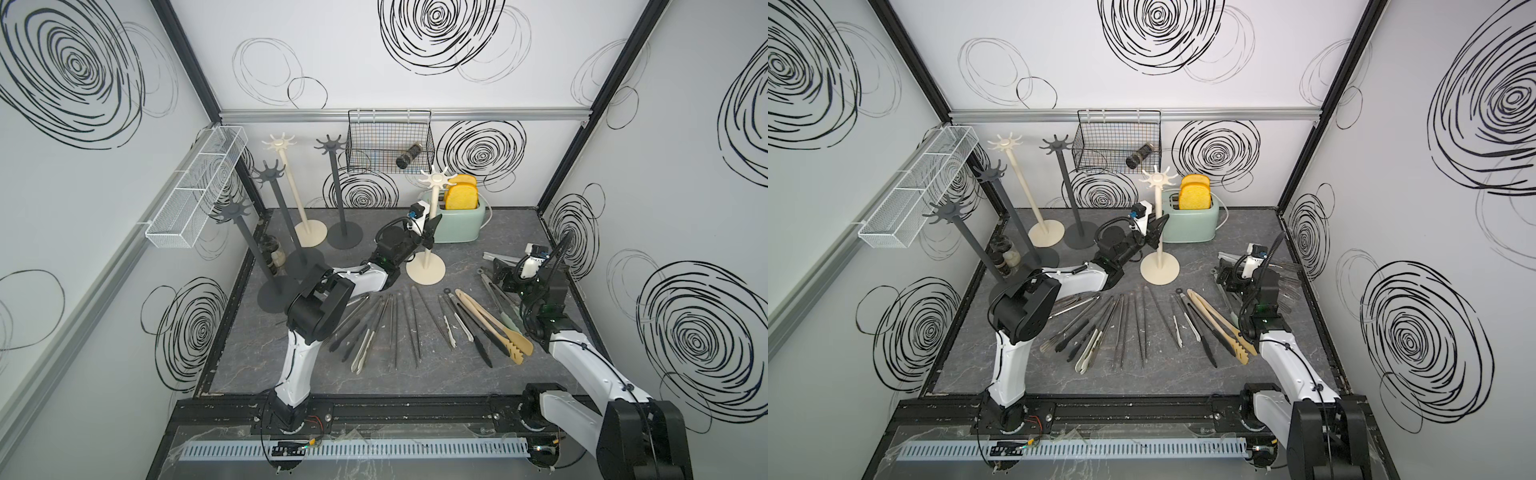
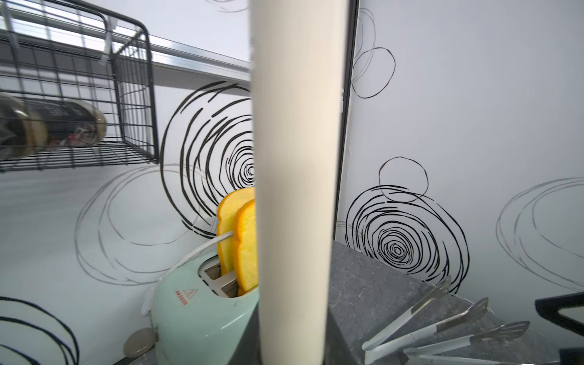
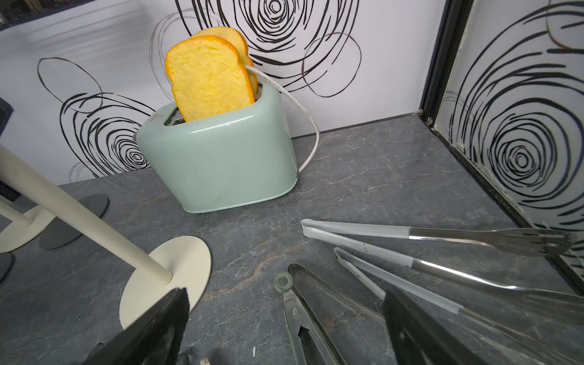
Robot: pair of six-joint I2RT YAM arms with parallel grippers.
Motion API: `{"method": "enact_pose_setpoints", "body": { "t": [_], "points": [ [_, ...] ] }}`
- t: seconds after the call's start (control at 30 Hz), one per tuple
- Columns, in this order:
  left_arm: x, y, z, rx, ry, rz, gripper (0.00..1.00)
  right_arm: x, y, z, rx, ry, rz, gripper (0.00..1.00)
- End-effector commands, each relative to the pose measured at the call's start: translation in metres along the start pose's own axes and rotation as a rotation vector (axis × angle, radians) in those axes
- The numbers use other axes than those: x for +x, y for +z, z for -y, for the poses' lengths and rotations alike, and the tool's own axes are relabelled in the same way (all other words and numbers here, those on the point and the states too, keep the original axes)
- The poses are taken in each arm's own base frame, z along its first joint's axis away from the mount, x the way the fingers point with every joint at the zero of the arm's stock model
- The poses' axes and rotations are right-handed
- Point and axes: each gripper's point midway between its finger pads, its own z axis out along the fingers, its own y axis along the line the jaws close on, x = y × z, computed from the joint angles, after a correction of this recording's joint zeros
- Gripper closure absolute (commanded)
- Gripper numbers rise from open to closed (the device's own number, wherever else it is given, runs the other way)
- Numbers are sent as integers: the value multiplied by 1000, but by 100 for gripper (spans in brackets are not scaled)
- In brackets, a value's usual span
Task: Hang food tongs on kitchen utensil racks
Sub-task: Move the rack to the center of the board.
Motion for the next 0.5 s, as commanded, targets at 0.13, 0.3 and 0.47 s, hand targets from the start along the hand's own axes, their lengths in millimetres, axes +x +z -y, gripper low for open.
{"method": "enact_pose_setpoints", "body": {
  "t": [0.13, 0.3, 0.47],
  "points": [
    [-11, 33, 27, 35, -42, 125, 100, -11, 4, 1, 15, 29, 34, 1],
    [2, 50, 30, 23, -41, 146, 100, -8, 7, 3, 21, 44, 22, 1],
    [16, 63, 26, -1, -41, 166, 100, -3, 13, 3, 18, 63, 4, 2]
  ]
}}
